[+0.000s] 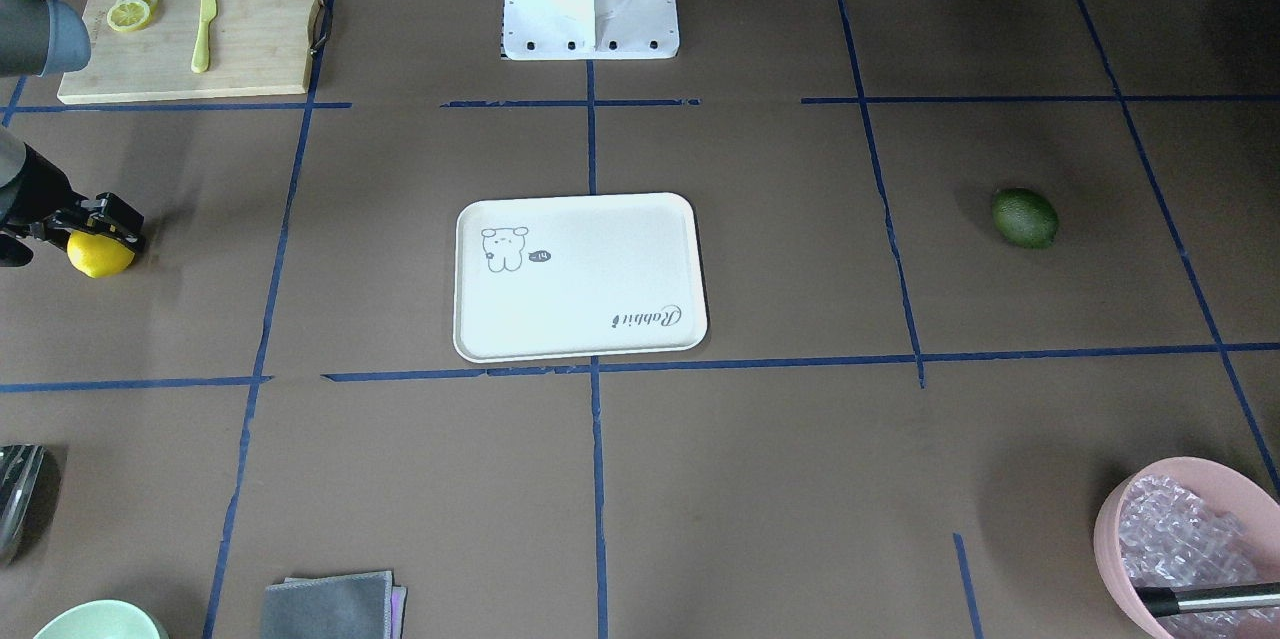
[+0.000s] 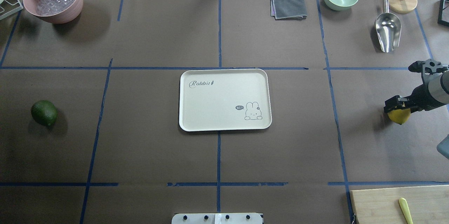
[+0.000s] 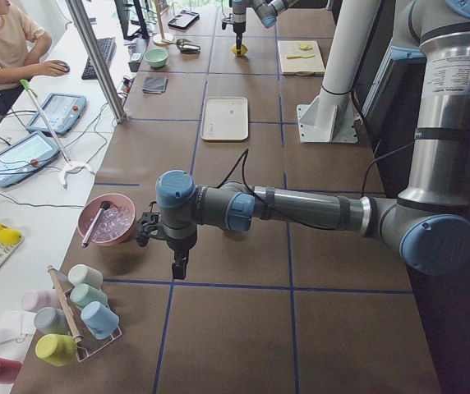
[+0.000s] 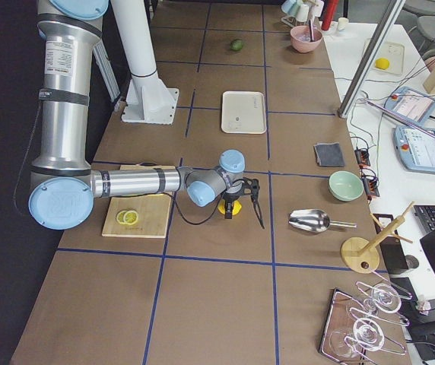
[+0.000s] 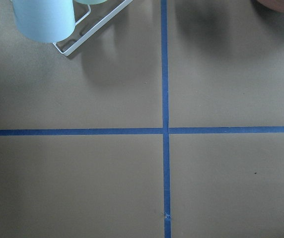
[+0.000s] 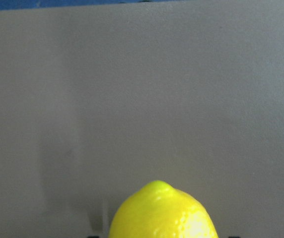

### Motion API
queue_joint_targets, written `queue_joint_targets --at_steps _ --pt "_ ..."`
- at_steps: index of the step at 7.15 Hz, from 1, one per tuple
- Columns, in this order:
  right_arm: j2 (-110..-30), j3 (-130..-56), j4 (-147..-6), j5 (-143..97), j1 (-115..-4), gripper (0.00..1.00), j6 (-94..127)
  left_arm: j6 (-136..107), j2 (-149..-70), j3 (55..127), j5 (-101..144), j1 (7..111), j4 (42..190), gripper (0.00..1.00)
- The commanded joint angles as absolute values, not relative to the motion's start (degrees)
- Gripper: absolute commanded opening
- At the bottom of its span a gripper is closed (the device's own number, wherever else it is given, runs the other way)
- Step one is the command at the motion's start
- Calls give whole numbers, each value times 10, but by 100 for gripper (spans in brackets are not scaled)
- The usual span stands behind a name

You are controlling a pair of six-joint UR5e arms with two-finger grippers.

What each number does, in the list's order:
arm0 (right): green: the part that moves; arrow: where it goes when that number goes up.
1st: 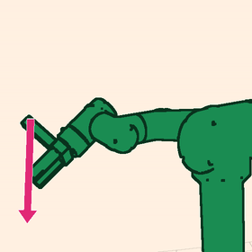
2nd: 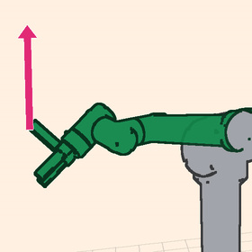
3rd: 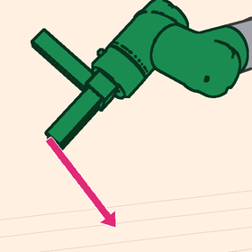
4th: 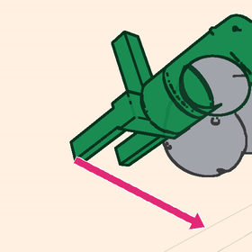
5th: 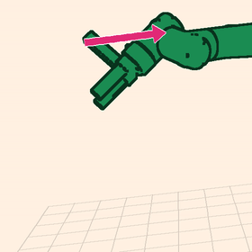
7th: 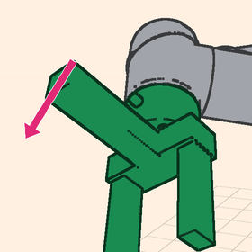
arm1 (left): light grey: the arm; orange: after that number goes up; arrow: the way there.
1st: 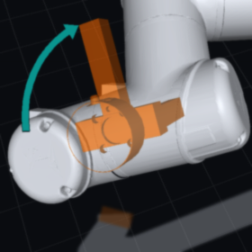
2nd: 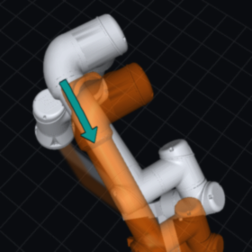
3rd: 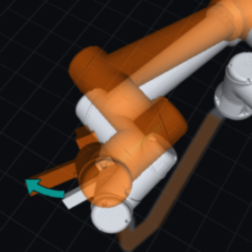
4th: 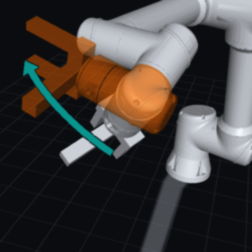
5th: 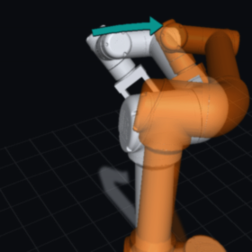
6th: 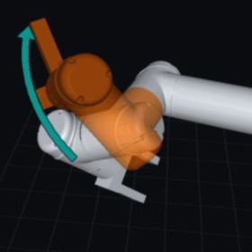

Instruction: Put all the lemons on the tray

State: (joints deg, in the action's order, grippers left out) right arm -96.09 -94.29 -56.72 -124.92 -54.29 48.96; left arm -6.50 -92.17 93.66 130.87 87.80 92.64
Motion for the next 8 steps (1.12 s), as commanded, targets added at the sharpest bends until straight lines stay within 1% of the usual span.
queue_joint_targets --at_steps 1,2,3,4,6,7,8 --pt "-962 -967 -568 -1257 -546 0 491 -65 -920 938 1309 878 927 100" --pt "-962 -1031 -600 -1257 -546 0 498 -65 -919 940 1309 878 926 100" --pt "-934 -1069 -626 -1257 -534 0 568 -66 -919 940 1309 878 927 100" --pt "-885 -1077 -626 -1252 -494 0 677 -66 -918 941 1310 878 926 100" --pt "-763 -1071 -628 -1215 -406 2 855 -66 -917 946 1310 878 926 100" --pt "-717 -1061 -628 -1168 -357 2 912 -66 -911 952 1311 878 927 100" --pt "-656 -1022 -629 -1123 -330 2 959 -67 -910 954 1311 878 926 100"
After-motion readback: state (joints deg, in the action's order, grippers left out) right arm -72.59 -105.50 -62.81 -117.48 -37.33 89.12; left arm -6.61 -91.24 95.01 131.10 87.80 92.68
